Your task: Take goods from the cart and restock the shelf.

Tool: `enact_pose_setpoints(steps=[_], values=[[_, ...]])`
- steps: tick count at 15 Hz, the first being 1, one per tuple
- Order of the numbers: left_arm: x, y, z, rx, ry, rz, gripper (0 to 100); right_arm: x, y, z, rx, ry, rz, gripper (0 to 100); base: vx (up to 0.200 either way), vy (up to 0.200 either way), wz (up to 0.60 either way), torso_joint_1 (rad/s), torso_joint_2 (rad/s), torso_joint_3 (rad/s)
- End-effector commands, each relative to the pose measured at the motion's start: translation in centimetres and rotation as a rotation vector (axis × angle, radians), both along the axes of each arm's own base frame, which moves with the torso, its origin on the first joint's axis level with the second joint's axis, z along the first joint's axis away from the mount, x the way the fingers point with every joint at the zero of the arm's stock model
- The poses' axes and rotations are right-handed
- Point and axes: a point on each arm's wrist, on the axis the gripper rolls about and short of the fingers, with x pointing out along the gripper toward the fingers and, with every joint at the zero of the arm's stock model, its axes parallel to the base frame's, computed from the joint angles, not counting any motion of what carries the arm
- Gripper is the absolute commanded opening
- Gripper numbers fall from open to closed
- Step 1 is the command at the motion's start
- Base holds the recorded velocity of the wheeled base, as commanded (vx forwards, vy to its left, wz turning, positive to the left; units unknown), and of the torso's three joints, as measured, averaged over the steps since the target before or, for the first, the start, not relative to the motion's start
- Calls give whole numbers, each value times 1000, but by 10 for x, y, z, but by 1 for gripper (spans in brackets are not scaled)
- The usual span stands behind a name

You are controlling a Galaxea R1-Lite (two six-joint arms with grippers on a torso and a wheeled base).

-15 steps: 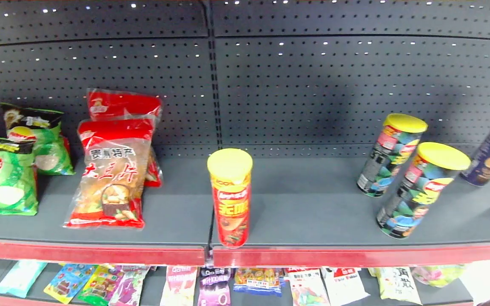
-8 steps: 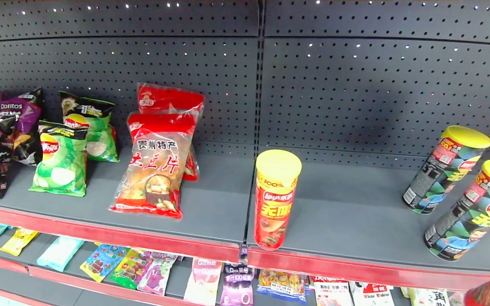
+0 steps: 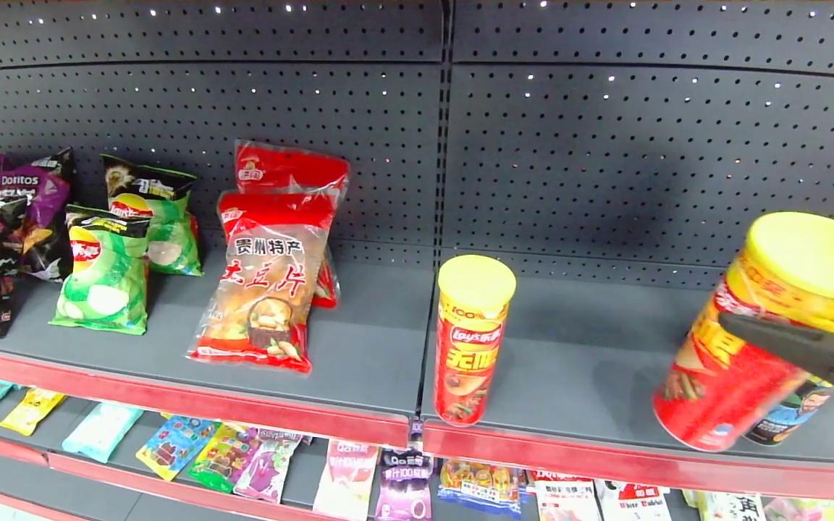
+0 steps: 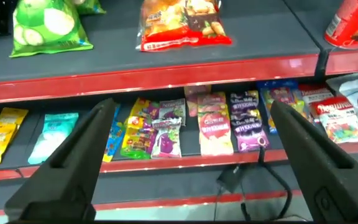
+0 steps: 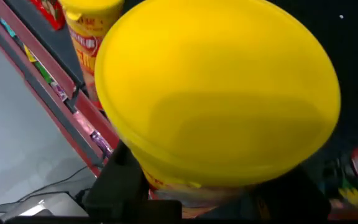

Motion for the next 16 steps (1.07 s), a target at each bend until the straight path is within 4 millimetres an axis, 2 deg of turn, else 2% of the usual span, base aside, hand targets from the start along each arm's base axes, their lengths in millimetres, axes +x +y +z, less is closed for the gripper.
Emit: enact_pose_setpoints(steps=[1,4,8,9,10,16], values=[[-4,1,-3,-5,-26,1,100,64,43,-12,-25,72,59,0,0,0,0,0,0,0],[-5,1,-3,-12,-35,4,100,100,60,-14,55,79,121,0,0,0,0,0,0,0],[-5,1,-3,-12,-33,2,100,140,73,-22,52,95,103,0,0,0,0,0,0,0],[-5,1,-4,-12,-33,2,100,159,80,-27,63,81,93,0,0,0,0,0,0,0],[-5,1,-4,-12,-33,2,100,170,80,-32,65,80,76,0,0,0,0,0,0,0],[-6,1,-7,-14,-42,4,100,204,92,-38,96,90,57,0,0,0,0,0,0,0]])
